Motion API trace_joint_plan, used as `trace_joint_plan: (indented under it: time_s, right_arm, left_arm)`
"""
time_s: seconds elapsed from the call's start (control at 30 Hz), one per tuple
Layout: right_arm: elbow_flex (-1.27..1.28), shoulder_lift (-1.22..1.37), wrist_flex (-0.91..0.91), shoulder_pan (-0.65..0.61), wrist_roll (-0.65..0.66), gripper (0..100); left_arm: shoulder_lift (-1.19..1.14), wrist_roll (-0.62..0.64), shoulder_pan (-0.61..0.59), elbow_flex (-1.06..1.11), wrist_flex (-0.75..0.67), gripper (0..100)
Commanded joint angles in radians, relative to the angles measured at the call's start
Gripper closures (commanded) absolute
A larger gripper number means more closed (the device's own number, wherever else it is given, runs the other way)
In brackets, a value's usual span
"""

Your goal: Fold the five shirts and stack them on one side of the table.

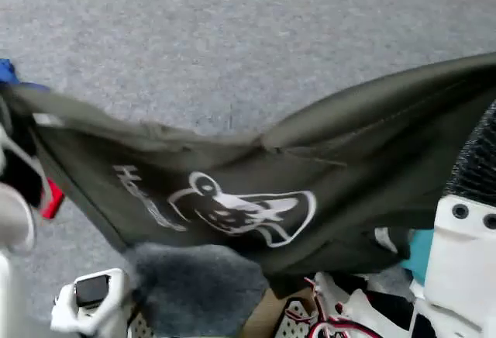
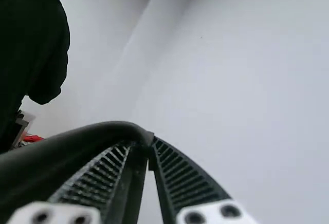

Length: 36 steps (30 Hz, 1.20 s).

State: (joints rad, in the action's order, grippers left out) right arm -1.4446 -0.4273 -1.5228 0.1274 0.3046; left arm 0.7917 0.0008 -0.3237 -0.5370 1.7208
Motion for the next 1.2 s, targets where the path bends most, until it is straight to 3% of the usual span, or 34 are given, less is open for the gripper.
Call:
trace_joint_plan:
  time_s: [0.0, 0.1, 0.3, 0.4, 0.47, 0.77, 1.03, 1.17]
  right_arm:
    - [0.094, 0.044, 0.017, 0.018, 0.008, 99.4]
    - [0.232, 0.104, 0.08, 0.016, 0.003, 99.4]
    - [0.493, 0.249, 0.342, 0.012, 0.002, 99.4]
    - [0.619, 0.348, 0.511, -0.004, 0.009, 99.4]
    - [0.694, 0.423, 0.62, -0.015, 0.012, 99.4]
    - [0.759, 0.722, 0.901, -0.058, 0.029, 99.4]
    - [0.76, 0.829, 0.933, -0.064, 0.029, 99.4]
    - [0.757, 0.826, 0.882, -0.056, 0.029, 99.4]
  left_arm:
    - [0.148, 0.0, 0.006, 0.4, -0.173, 98]
    - [0.217, 0.002, 0.005, 0.684, -0.414, 98]
    - [0.147, 0.002, 0.005, 1.145, -1.054, 98]
    - [0.018, 0.002, 0.008, 1.186, -1.297, 98]
    - [-0.104, 0.002, 0.018, 1.134, -1.386, 98]
    - [-0.714, 0.002, 0.071, 0.583, -1.395, 98]
    - [-1.029, -0.005, 0.072, 0.199, -1.203, 98]
    - [-1.132, -0.021, 0.091, 0.032, -1.008, 98]
